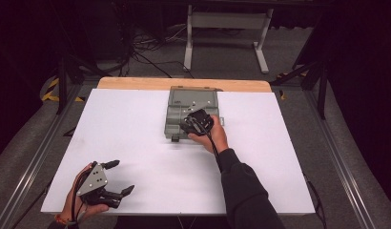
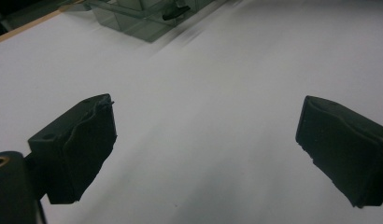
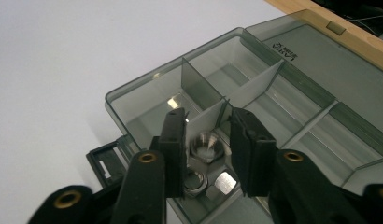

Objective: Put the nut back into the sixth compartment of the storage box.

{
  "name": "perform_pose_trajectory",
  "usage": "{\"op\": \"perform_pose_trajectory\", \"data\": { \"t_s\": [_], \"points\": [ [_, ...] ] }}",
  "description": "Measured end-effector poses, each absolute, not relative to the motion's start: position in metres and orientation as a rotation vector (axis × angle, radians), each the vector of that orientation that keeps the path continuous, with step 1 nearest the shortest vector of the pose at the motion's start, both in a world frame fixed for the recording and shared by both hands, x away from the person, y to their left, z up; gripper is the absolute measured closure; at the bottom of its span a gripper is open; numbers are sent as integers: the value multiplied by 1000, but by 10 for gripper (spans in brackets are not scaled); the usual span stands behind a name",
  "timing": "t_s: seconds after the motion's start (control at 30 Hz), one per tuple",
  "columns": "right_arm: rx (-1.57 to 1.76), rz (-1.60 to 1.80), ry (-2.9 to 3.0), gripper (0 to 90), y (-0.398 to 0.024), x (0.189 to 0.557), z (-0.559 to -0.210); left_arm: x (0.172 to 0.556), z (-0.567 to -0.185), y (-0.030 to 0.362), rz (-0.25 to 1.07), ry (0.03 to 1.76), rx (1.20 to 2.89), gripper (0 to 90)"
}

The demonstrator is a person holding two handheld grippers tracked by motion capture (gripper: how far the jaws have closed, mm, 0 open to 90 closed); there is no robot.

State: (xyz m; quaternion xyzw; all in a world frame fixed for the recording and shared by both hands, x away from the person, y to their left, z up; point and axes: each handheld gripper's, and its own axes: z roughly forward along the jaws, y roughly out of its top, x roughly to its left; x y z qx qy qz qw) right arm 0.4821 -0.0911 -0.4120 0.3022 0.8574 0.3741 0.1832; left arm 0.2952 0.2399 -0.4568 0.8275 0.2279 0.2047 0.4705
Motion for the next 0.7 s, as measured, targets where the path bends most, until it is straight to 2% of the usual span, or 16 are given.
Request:
{"op": "perform_pose_trajectory", "data": {
  "t_s": [0.3,0.7],
  "points": [
    [788,1162,2349,574,-107,462,-399,298,-456,238,463,578,2001,74],
    [727,1218,2261,483,-165,421,-387,315,-446,231,495,583,1997,73]
  ]
}}
